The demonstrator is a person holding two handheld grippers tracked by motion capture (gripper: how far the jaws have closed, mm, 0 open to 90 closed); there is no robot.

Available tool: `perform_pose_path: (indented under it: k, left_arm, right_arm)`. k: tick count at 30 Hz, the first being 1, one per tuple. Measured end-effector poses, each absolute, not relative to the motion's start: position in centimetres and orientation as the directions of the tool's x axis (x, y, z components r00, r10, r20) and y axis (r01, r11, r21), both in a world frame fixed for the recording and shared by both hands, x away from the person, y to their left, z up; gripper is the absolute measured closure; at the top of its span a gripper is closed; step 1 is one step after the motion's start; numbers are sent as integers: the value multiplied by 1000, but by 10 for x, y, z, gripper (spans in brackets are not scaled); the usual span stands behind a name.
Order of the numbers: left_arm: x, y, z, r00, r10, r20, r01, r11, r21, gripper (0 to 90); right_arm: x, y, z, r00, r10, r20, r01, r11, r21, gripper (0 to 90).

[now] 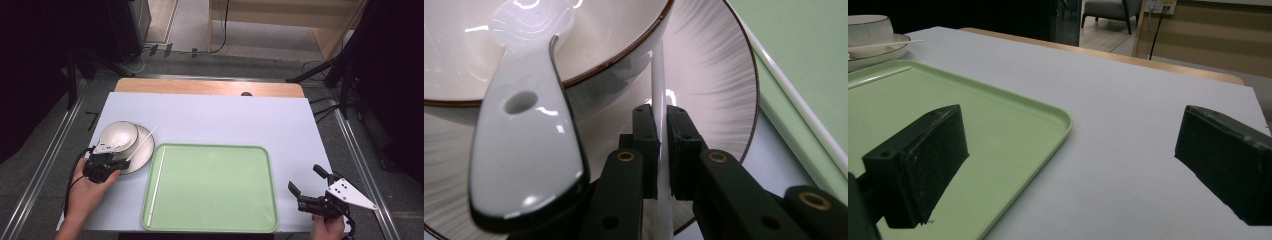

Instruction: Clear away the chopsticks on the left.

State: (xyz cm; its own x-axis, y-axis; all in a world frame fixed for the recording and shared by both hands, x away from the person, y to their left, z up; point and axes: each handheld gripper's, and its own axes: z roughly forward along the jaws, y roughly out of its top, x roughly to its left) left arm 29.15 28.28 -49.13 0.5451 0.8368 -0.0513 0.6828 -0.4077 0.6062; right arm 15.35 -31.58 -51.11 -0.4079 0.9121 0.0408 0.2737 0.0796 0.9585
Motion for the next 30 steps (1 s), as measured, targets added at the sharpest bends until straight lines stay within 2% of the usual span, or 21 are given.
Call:
perform_pose_path:
  k: [9, 13, 30]
  left_arm:
    - [277, 268, -478, 571, 819, -55, 651, -411, 638, 851]
    - [271, 261, -475, 566, 818, -103, 658, -372, 655, 850]
    - [238, 196, -484, 622, 751, -222, 667, -360, 652, 850]
  right_arm:
    - [153, -316, -511, -412, 910, 35, 268, 84, 960, 6]
    - [153, -316, -511, -412, 911, 36, 268, 83, 960, 5]
    - [153, -315, -510, -419, 908, 34, 266, 87, 960, 6]
